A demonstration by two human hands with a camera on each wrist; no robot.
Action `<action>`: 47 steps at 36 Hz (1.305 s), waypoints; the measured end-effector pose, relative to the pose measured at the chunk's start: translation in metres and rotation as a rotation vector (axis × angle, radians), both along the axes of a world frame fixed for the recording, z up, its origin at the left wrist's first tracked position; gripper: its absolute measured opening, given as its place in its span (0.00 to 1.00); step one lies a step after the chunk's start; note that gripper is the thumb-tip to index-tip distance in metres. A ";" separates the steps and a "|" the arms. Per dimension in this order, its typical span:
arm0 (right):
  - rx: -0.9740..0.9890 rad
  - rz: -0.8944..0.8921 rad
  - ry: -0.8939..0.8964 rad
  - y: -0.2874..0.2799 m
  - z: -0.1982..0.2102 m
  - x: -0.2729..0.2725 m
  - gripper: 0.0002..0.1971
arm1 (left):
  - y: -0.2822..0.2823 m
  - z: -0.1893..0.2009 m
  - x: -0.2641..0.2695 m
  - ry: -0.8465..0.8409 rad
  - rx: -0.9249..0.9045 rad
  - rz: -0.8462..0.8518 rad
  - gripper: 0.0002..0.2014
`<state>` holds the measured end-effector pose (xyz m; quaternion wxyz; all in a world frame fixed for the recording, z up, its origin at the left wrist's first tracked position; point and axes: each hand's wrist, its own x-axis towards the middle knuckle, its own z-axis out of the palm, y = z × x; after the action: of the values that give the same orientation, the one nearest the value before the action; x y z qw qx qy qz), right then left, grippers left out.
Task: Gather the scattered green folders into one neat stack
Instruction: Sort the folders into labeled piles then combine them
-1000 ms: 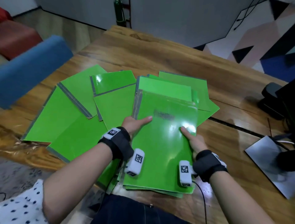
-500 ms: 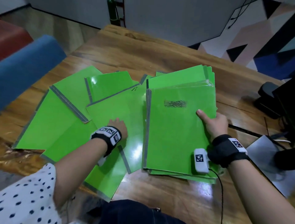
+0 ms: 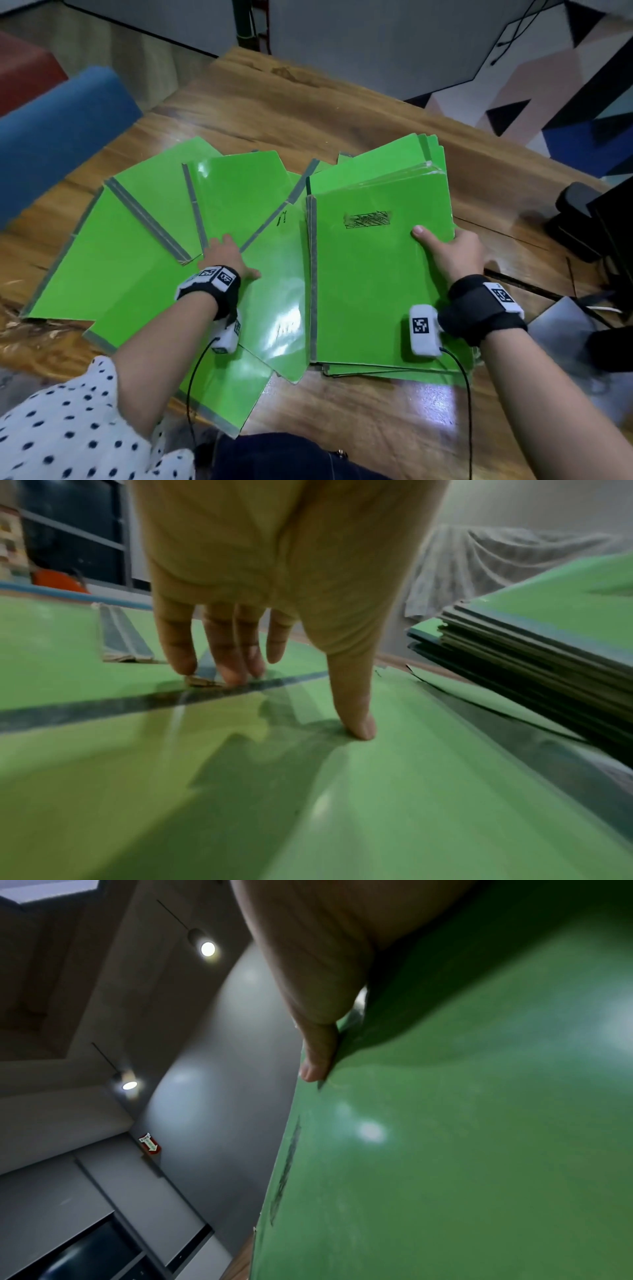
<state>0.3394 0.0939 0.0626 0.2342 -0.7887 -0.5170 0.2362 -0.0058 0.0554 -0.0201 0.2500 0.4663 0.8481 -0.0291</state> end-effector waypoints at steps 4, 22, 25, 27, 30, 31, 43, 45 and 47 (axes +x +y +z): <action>0.005 0.002 0.004 0.000 0.000 -0.002 0.65 | -0.002 0.003 -0.004 -0.081 -0.023 0.029 0.36; -0.068 -0.075 -0.127 -0.005 -0.011 0.020 0.31 | 0.075 0.153 -0.041 -0.131 0.288 -0.111 0.26; -0.091 -0.092 -0.125 -0.004 -0.008 0.018 0.31 | 0.085 0.147 -0.053 -0.300 0.360 0.103 0.29; -0.116 -0.104 -0.111 -0.004 -0.006 0.014 0.30 | 0.085 0.134 -0.053 -0.412 0.346 0.213 0.31; -0.145 -0.114 -0.081 -0.003 -0.004 0.010 0.27 | 0.077 0.100 -0.048 -0.453 0.284 0.309 0.36; -0.150 -0.115 -0.072 -0.003 -0.003 0.010 0.28 | 0.074 0.087 -0.046 -0.479 0.266 0.348 0.37; -0.161 -0.106 -0.088 -0.006 0.006 0.003 0.40 | 0.053 0.016 -0.043 -0.233 -0.051 0.327 0.39; -0.163 -0.105 -0.091 -0.005 0.006 0.002 0.41 | 0.049 0.023 -0.040 -0.173 -0.079 0.205 0.40; -0.172 -0.104 -0.090 -0.004 0.004 0.003 0.40 | 0.045 0.025 -0.040 -0.195 -0.076 0.146 0.39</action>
<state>0.3427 0.0898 0.0664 0.1541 -0.8414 -0.4631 0.2319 -0.0454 0.1003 0.0044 0.3502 0.3940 0.8498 0.0023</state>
